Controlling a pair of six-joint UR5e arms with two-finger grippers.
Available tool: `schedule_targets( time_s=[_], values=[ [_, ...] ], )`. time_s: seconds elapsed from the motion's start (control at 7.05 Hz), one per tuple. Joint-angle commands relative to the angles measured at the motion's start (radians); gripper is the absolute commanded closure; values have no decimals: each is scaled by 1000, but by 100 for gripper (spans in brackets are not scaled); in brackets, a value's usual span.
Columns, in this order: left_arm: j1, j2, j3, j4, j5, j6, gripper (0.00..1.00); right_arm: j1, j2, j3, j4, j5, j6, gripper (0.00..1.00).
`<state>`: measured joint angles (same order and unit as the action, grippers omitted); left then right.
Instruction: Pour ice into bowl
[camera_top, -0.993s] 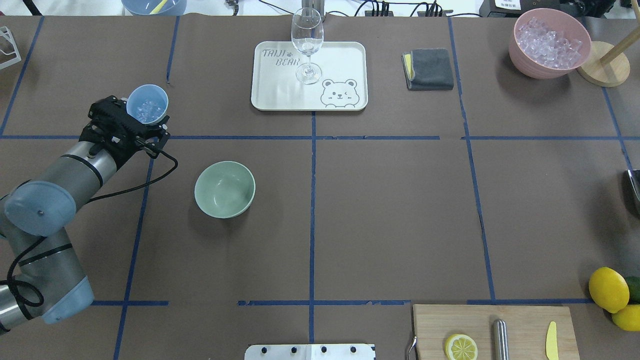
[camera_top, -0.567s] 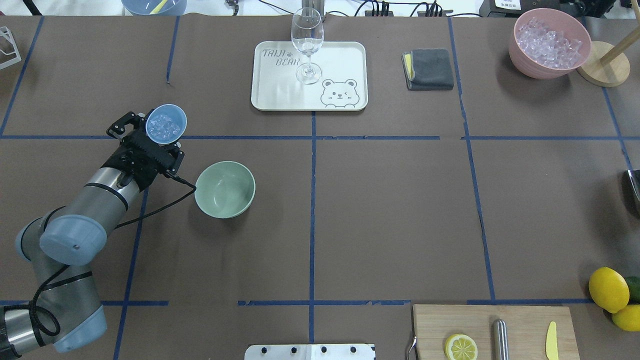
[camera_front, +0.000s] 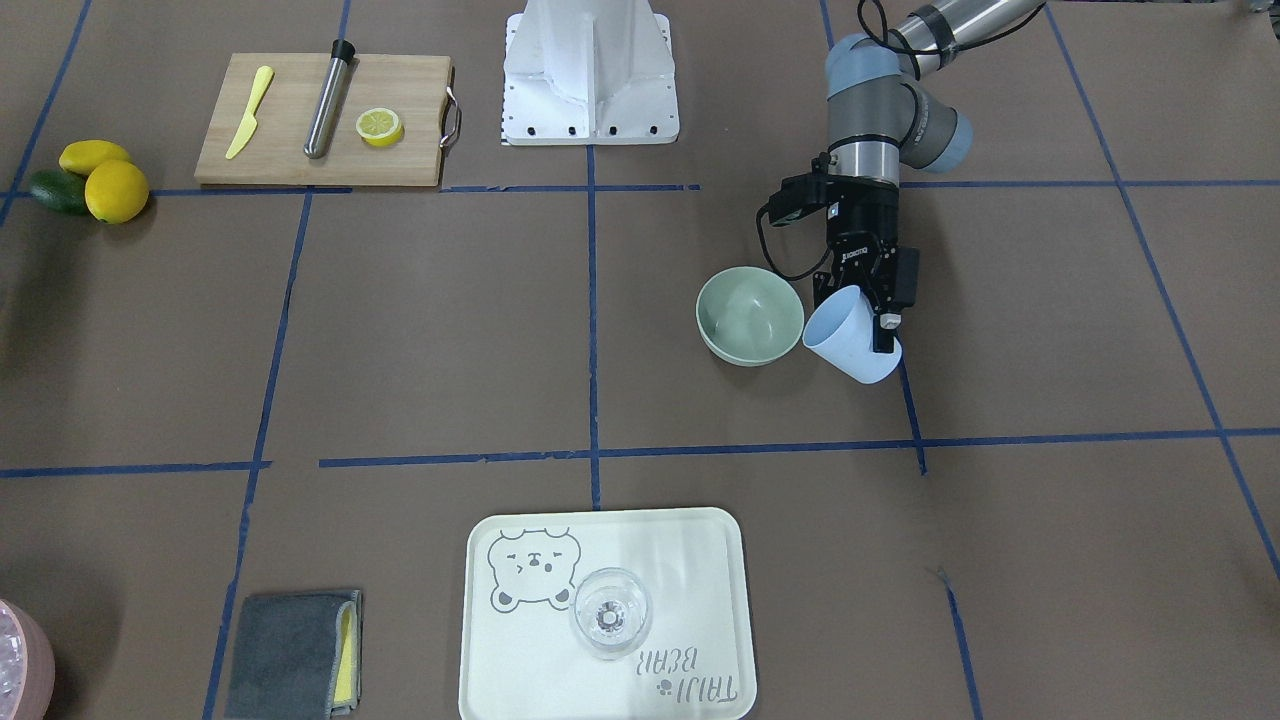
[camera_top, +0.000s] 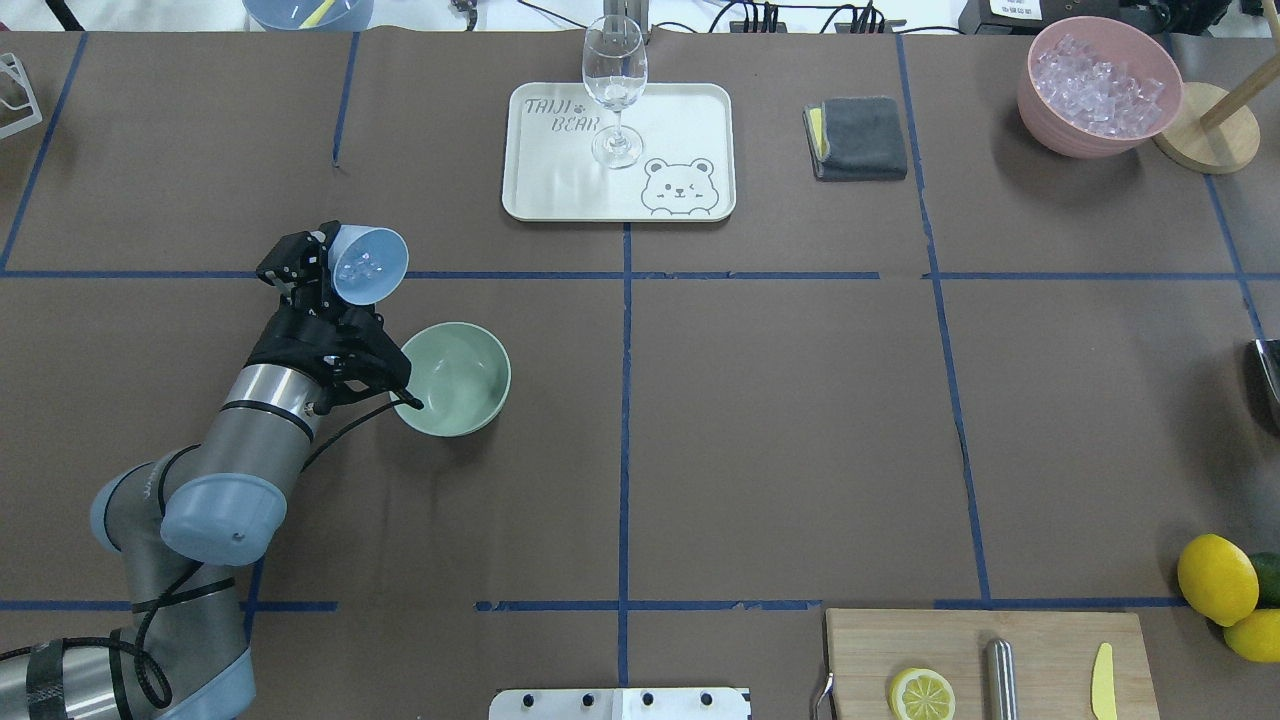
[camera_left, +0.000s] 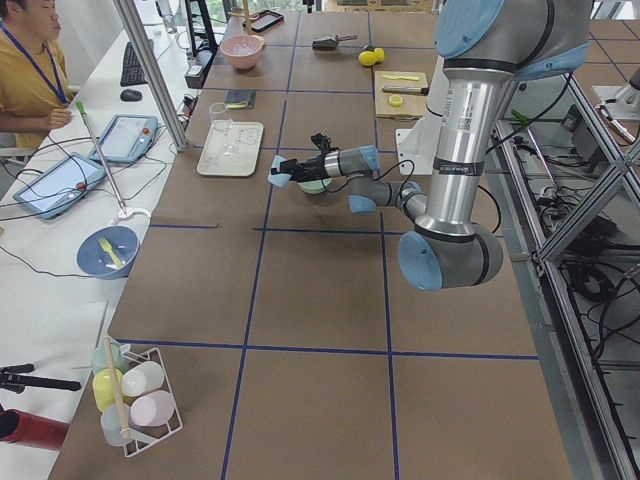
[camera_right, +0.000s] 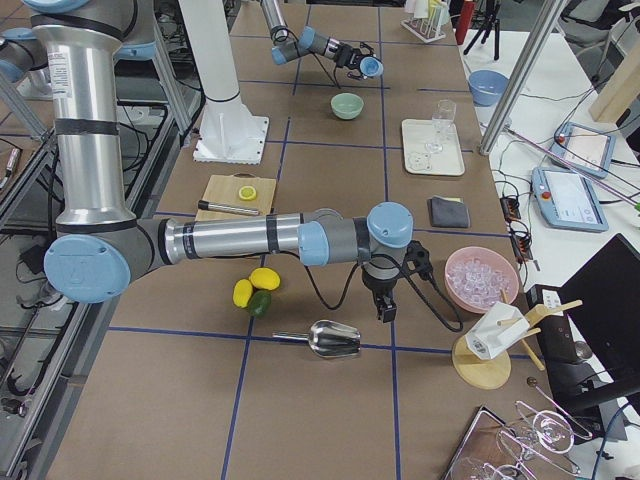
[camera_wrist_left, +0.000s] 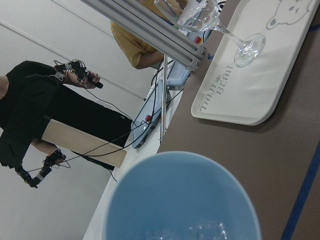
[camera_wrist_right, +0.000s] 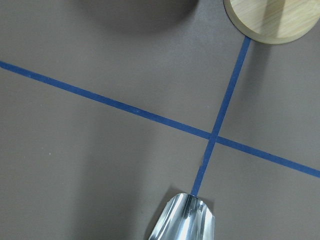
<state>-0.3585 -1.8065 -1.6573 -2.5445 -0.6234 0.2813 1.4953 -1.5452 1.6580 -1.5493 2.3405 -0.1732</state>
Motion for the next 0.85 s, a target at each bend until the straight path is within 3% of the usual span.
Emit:
schedule_targets(
  time_s=[0.0,0.71],
  values=[
    [18,-11,21,7,63,190,100,2,-3,0,0,0,0,0],
    [75,-10,60,6,137,392,100,10,-10,-1,0,-1,0,0]
  ],
)
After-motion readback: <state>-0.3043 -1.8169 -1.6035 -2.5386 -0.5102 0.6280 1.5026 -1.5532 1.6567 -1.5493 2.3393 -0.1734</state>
